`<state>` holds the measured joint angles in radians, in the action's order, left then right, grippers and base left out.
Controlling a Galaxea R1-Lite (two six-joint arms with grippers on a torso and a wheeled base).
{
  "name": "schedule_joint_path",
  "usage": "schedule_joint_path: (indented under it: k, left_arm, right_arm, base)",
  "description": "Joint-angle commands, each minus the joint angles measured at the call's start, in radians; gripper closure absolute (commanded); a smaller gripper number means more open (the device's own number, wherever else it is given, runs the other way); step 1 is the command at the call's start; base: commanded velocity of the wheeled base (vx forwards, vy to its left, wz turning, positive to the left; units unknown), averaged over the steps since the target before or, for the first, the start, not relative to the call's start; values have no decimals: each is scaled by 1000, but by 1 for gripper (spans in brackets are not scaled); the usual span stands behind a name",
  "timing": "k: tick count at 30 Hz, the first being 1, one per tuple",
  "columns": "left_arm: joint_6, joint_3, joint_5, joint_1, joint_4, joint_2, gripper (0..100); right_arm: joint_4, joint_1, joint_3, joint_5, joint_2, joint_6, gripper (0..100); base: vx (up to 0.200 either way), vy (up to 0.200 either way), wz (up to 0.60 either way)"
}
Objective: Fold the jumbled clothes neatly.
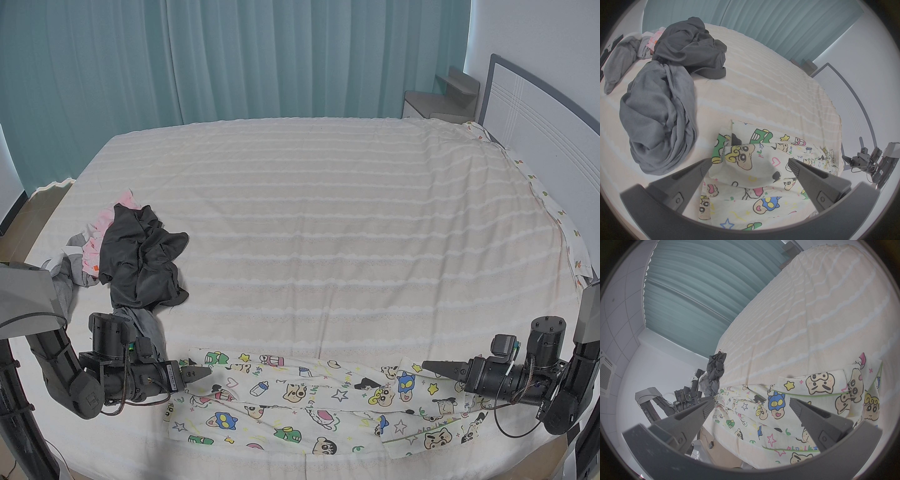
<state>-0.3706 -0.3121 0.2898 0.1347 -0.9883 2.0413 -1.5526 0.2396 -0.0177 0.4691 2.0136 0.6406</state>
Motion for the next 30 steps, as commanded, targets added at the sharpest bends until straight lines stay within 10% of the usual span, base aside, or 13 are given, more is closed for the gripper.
schedule_joint_path:
  k: [1,8,9,30]
  left_arm:
    - [6,-19,0,3,-4,42,0]
    - [12,-62,2,5,-4,88,0]
    - [12,-62,0,5,-4,88,100]
    - [61,-22,8,-63,5,66,100]
  right_arm:
    - [-14,1,18,0,-1,1,0]
    - [-14,3,18,2,0,1,0]
    - [-12,3,18,2,2,1,0]
    - [-12,6,18,2,25,1,0]
  base:
    - [0,0,0]
    - [0,0,0]
    - [0,0,0]
    - [0,0,0]
